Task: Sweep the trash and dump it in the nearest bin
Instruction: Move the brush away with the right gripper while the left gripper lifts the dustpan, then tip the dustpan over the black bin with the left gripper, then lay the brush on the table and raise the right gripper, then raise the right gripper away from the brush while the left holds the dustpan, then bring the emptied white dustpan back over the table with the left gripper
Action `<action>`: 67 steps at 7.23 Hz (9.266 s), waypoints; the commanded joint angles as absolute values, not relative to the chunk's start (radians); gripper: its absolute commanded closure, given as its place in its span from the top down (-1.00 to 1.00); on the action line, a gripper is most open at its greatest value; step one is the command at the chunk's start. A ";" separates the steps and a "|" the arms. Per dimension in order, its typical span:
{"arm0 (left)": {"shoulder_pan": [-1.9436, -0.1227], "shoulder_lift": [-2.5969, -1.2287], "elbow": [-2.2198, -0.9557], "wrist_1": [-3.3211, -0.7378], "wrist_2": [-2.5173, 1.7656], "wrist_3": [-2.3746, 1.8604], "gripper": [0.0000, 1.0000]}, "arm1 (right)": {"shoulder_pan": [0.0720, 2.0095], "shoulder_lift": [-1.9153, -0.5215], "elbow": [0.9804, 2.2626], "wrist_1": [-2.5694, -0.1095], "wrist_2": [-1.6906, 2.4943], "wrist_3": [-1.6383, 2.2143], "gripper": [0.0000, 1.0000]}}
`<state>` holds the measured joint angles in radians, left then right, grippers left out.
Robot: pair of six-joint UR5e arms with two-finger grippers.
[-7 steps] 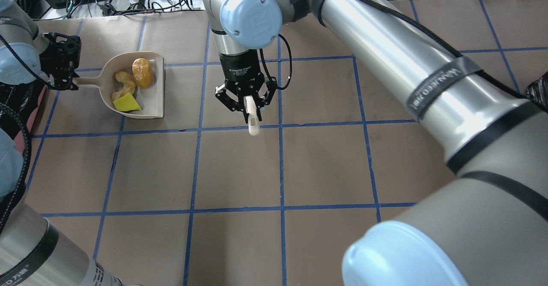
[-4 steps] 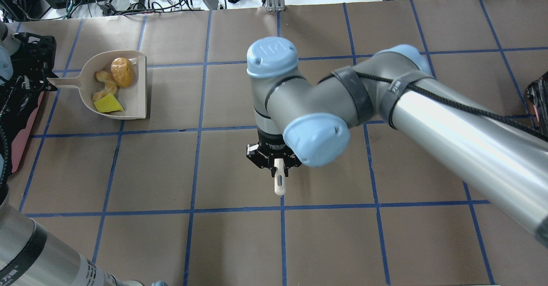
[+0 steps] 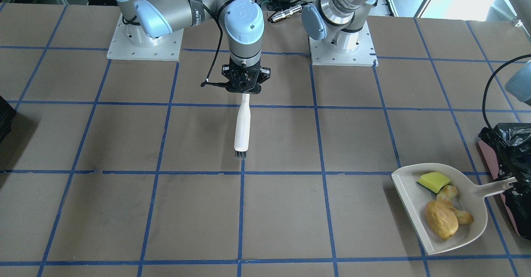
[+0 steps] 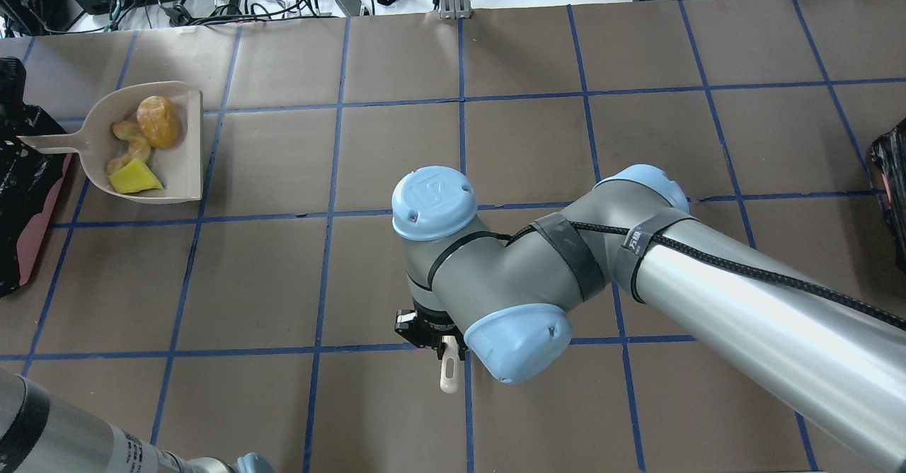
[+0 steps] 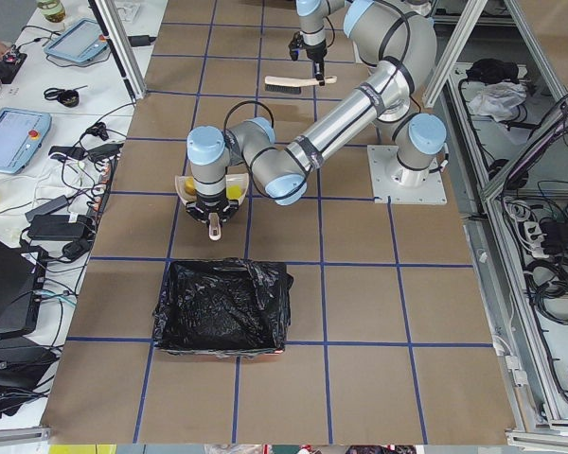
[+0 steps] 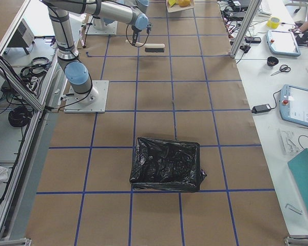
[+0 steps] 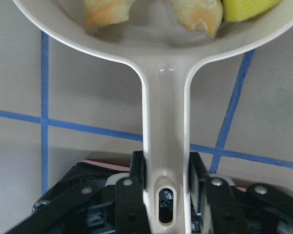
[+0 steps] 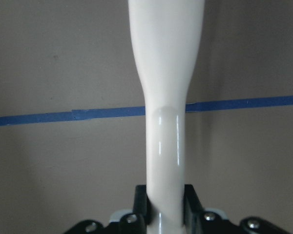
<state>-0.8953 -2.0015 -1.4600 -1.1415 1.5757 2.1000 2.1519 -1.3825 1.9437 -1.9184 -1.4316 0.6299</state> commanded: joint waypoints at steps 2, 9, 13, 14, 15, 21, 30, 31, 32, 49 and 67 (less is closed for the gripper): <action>-0.795 -1.997 -1.361 -1.222 1.571 2.236 -1.00 | 2.157 -1.379 1.962 -1.922 -1.431 0.630 -1.00; -0.681 -2.222 -0.838 -1.489 1.540 2.365 -1.00 | 2.143 -1.361 1.962 -1.908 -1.437 0.551 -1.00; -0.628 -2.351 -0.632 -1.476 1.543 2.443 -1.00 | 2.138 -1.362 1.962 -1.898 -1.440 0.563 -1.00; -0.612 -2.362 -0.629 -1.435 1.543 2.450 -1.00 | 2.138 -1.362 1.963 -1.893 -1.440 0.569 -1.00; -0.609 -2.367 -0.632 -1.395 1.552 2.459 -1.00 | 2.138 -1.361 1.963 -1.896 -1.439 0.612 -1.00; -0.606 -2.384 -0.647 -1.195 1.664 2.438 -1.00 | 2.138 -1.359 1.963 -1.910 -1.443 0.577 -0.08; -0.721 -2.208 -0.987 -0.815 2.026 2.303 -1.00 | 2.080 -1.367 1.668 -1.736 -1.491 0.458 0.36; -0.721 -2.192 -1.056 -0.708 2.025 2.310 -1.00 | 2.054 -1.367 1.576 -1.665 -1.491 0.424 0.46; -0.721 -2.175 -1.099 -0.662 2.025 2.315 -1.00 | 2.021 -1.368 1.496 -1.595 -1.491 0.388 0.53; -1.173 -1.902 -1.429 -1.061 1.850 1.119 -1.00 | 1.644 -1.608 1.566 -1.628 -1.626 0.073 1.00; -1.805 -2.089 -1.389 -1.264 1.572 0.037 -1.00 | 1.643 -1.606 1.568 -1.606 -1.631 0.055 1.00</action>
<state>-1.7854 -2.0511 -1.4107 -1.3018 1.5832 0.0581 1.6429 -1.6060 1.5677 -1.6083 -1.6306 0.0554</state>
